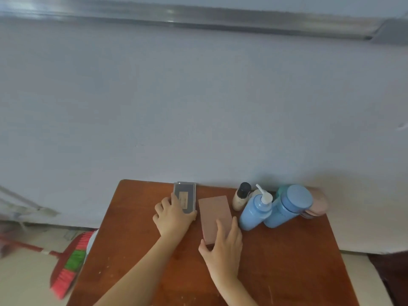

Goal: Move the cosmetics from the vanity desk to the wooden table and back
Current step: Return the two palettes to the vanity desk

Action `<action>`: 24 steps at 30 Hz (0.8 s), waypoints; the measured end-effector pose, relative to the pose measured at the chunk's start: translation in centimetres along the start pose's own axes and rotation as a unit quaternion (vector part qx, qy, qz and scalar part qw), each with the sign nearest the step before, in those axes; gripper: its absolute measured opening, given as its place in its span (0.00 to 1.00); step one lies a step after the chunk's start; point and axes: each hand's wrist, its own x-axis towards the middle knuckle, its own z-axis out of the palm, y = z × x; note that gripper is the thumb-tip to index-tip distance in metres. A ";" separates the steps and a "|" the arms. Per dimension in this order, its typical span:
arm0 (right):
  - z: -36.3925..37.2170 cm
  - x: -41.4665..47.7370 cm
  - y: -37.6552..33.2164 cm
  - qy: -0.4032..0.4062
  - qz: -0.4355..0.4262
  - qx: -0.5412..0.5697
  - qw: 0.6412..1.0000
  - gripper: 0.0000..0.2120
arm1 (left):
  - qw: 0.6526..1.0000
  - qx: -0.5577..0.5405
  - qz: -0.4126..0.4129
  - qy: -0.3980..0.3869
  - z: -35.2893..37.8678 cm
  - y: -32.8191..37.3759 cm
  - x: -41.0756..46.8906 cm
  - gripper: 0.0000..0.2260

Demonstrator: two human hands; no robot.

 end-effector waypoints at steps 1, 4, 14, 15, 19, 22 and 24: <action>0.1 -0.3 0.3 0.006 -0.004 0.006 1.000 0.39 | 1.000 -0.006 -0.009 -0.007 -0.1 0.2 0.1 0.38; 0.0 -0.6 0.7 0.016 -0.016 0.017 1.000 0.40 | 1.000 -0.017 -0.021 -0.011 -0.4 -0.3 0.1 0.37; -0.8 -0.8 -0.3 0.004 0.017 -0.026 1.000 0.32 | 0.999 0.038 0.017 0.028 -1.2 -5.3 -2.2 0.33; -1.0 -1.0 -0.4 0.003 0.018 -0.017 1.000 0.31 | 0.999 0.024 0.023 0.024 -1.3 -5.4 -2.2 0.33; -2.4 -3.4 0.1 0.007 -0.012 -0.035 0.999 0.33 | 0.994 -0.072 0.076 0.017 -1.7 -6.6 -2.8 0.30; -3.6 -7.2 0.6 0.043 -0.065 -0.095 0.992 0.39 | 0.983 -0.118 0.140 -0.007 -2.2 -8.0 -3.9 0.31; -3.8 -10.3 0.5 0.061 -0.066 -0.125 0.988 0.41 | 0.974 -0.124 0.187 -0.029 -2.6 -9.1 -4.5 0.32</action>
